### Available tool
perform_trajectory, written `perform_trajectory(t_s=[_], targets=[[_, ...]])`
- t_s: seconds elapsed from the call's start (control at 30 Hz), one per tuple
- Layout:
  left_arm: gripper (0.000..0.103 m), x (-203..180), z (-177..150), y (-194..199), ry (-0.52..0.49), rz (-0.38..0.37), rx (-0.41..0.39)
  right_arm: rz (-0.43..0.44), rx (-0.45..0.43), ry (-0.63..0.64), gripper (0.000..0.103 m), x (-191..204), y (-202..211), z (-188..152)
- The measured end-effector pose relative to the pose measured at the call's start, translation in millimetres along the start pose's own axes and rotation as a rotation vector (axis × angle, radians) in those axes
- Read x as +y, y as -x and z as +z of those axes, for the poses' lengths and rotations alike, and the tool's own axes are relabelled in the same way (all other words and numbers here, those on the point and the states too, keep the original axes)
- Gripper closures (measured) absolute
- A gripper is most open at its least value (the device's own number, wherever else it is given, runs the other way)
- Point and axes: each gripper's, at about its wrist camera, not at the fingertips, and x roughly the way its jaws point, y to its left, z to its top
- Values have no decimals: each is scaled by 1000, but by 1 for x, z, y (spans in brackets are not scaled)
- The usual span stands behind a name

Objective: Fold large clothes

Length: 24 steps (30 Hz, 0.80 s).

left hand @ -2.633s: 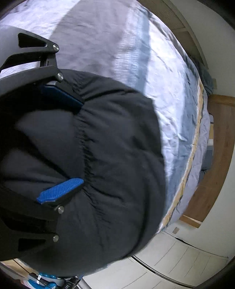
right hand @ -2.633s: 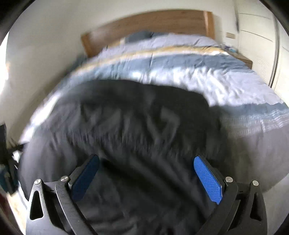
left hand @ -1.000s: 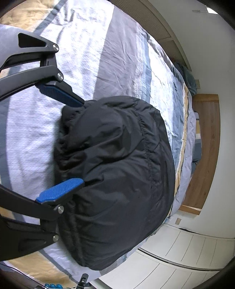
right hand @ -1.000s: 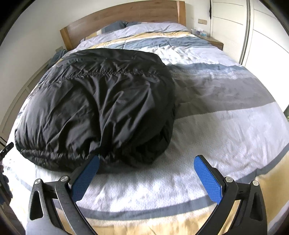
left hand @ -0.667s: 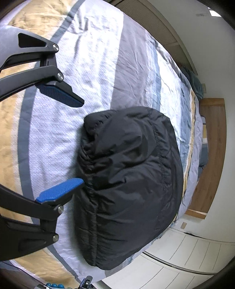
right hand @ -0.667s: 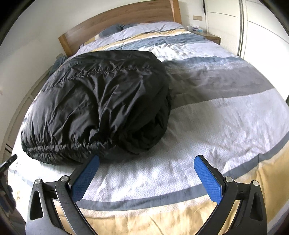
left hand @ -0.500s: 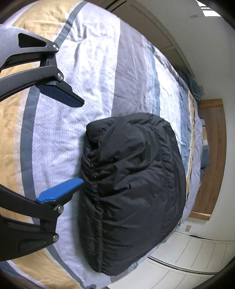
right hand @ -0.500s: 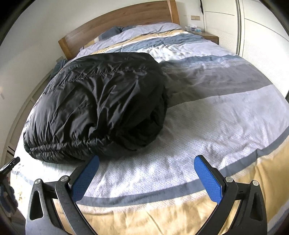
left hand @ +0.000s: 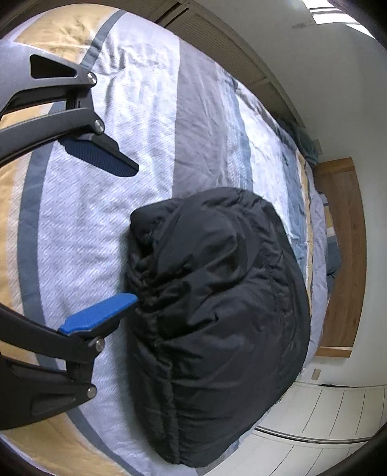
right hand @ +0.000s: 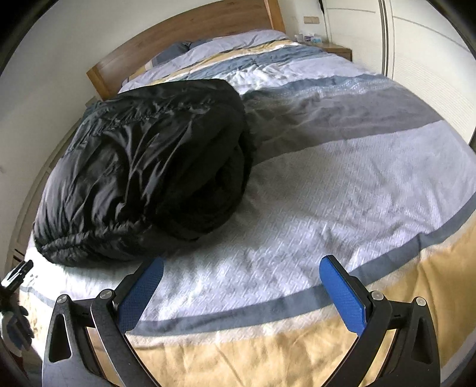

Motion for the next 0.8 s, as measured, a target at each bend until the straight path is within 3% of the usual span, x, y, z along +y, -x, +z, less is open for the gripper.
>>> perform_trajectory(t_s=[0.3,0.53,0.8], targets=[[23,31,22,-21,21,37,-68,-5,-19,-10,1,3,-12,31],[23,53,54,-47,71,16,-102,106,22,-98,1,10,-43,55],[23,60,77,-76,109,-36,-120,167,53,-157,1,20,-74,76]])
